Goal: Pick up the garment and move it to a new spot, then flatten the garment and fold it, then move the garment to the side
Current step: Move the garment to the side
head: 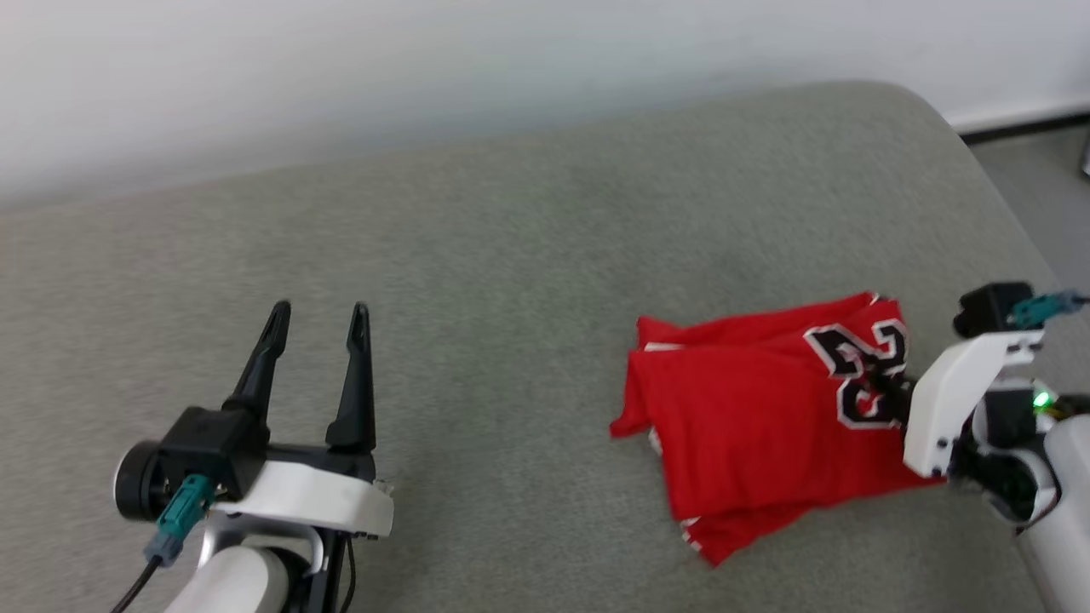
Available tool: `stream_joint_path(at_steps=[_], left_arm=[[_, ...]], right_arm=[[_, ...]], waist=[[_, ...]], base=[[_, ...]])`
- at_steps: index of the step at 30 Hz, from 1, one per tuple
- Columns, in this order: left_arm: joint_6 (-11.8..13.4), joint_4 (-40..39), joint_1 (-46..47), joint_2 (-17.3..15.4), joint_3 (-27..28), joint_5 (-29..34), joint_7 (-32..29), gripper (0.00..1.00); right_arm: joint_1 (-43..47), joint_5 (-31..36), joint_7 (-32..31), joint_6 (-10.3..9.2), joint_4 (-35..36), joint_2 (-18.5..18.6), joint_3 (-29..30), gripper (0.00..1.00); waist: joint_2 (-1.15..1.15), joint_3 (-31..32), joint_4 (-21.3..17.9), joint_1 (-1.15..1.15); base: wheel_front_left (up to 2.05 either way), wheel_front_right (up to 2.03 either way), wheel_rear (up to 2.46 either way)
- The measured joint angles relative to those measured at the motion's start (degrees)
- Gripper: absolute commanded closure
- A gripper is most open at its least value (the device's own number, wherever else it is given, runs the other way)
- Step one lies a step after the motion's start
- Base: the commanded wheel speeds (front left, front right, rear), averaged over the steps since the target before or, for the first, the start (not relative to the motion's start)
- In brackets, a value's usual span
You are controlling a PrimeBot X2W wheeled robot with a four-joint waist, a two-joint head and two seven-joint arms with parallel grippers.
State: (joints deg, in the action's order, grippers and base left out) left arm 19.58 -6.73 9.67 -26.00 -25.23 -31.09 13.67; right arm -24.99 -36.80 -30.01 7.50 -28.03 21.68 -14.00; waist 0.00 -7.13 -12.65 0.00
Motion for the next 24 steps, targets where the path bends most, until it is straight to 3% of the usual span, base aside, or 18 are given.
stream_joint_path(at_steps=[11,17,23,24], left_arm=[[-2.5,-2.5,12.1,-2.0,-2.4,4.6,-4.8,0.0],[-3.6,-4.0,18.0,-2.4,-3.8,7.1,-7.1,0.0],[-4.3,-4.4,20.8,-2.5,-4.7,8.2,-8.5,0.0],[-4.4,-4.4,21.2,-2.5,-4.8,8.2,-8.5,0.0]], right_arm=[[-14.8,8.0,13.2,0.01,-11.5,1.4,8.6,1.0],[-22.4,12.0,21.6,0.0,-17.9,4.8,15.2,1.0],[-26.1,16.3,29.4,0.01,-24.8,4.8,19.7,1.0],[-26.5,17.1,31.3,0.01,-26.2,4.6,20.9,0.63]], waist=[[0.0,-14.4,-7.3,0.0],[0.0,-22.8,-7.9,0.01],[0.0,-28.6,-6.9,0.01],[0.0,-29.2,-6.6,0.01]], base=[[0.0,0.0,0.0],[0.0,0.0,0.0],[0.0,0.0,0.0],[0.0,0.0,0.0]])
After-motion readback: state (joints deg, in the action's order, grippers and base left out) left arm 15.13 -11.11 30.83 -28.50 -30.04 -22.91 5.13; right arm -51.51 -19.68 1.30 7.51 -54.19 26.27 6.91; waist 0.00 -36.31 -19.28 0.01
